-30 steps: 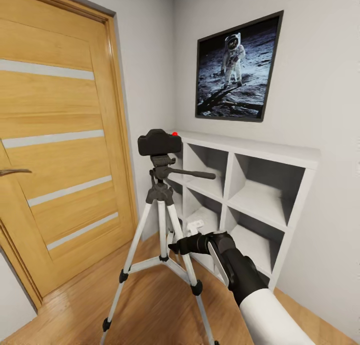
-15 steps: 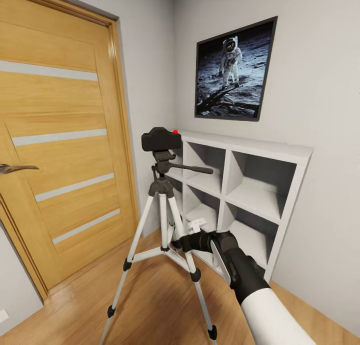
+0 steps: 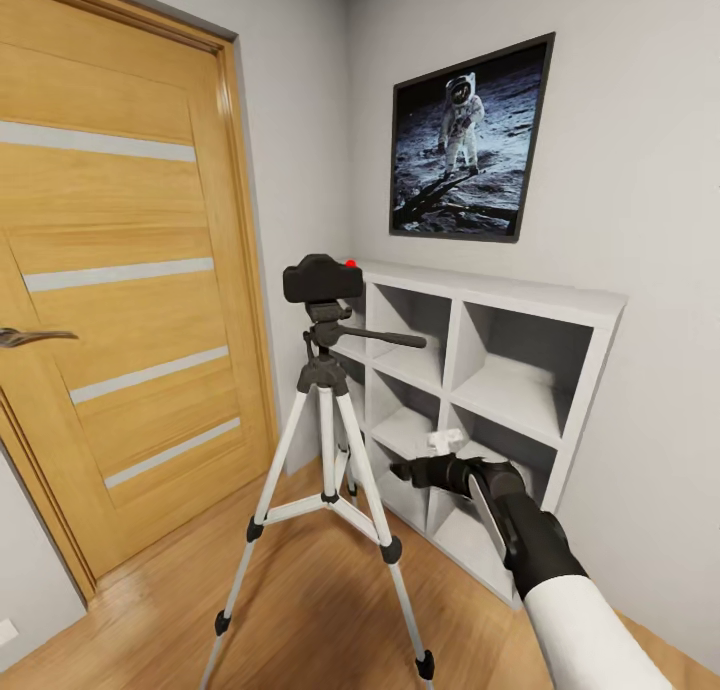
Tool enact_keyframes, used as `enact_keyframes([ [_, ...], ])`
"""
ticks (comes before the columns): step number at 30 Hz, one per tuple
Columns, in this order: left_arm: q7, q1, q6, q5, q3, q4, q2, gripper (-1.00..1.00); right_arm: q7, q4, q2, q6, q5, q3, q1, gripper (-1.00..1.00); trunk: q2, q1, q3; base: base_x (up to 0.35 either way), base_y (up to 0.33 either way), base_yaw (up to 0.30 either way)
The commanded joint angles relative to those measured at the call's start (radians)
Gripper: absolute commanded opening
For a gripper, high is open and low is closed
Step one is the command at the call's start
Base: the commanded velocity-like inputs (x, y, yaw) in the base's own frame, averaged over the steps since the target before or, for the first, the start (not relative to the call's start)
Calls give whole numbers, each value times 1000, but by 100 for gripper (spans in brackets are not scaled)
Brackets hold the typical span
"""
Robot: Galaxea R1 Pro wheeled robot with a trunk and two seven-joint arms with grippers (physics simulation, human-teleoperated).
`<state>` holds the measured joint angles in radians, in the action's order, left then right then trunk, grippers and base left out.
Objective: Attach the digital camera to the camera tripod in the bedroom.
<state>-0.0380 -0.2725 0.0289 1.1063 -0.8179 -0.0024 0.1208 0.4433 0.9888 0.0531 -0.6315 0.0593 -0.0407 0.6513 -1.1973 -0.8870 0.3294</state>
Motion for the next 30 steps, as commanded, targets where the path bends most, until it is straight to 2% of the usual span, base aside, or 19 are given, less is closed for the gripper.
enact_keyframes([
  [1,-4,-1,3,10,-8,0,-1,100,6,1,-2,-3,6,4,1,100,-1,0,1,0,0,0],
  [9,-3,-1,-8,12,-8,1,-4,100,6,2,-8,1,14,13,1,100,-1,0,1,-8,0,0],
  [16,-2,-1,-9,12,-7,1,-6,100,9,2,-8,1,14,12,1,100,-1,0,1,-217,0,0],
  [25,-3,-1,-8,12,-7,1,-7,100,10,2,-4,0,16,7,1,100,-1,0,1,-33,0,0],
  [30,-3,-1,-8,12,-7,1,-7,100,8,2,-5,-1,16,8,1,100,-1,0,1,-199,6,0],
])
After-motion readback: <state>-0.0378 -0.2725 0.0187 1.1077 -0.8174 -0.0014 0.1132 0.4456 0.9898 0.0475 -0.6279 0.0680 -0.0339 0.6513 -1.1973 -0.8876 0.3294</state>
